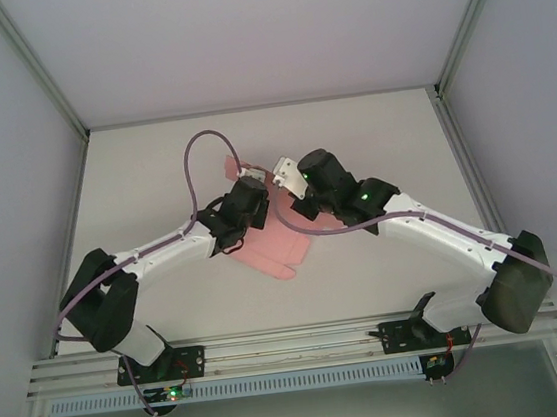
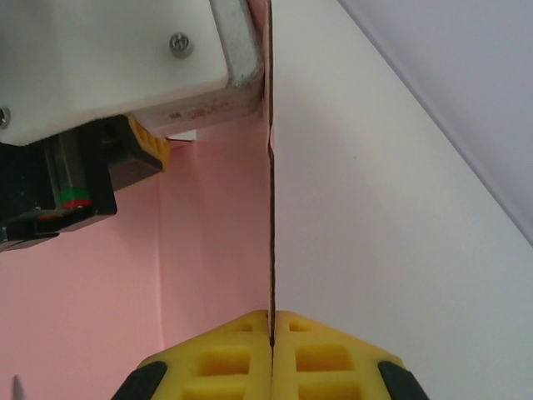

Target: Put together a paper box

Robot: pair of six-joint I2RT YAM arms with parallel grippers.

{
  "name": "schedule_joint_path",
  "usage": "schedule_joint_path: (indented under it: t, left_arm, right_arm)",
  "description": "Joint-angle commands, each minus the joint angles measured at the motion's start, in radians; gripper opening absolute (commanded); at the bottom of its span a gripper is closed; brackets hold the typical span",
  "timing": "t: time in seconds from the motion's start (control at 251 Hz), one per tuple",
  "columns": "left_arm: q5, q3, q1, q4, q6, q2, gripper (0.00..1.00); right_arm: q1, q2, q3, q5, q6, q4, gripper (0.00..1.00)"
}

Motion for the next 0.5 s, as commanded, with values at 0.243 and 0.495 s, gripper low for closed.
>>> schedule_joint_path:
  t: [0.243,0.495]
  left_arm:
    - [0.003,-0.083,-0.024,0.144,-0.192,-0.048,0.25]
    - [0.019,-0.202,0.001,0.061,-0.199,-0.267,0.73]
  right_arm:
    - [-0.021,0.018,-0.077,-0.019,-0.077,0.129,0.0]
    - [-0.07,-0.012,-0.13,-0.095,-0.406,0.125,0.0]
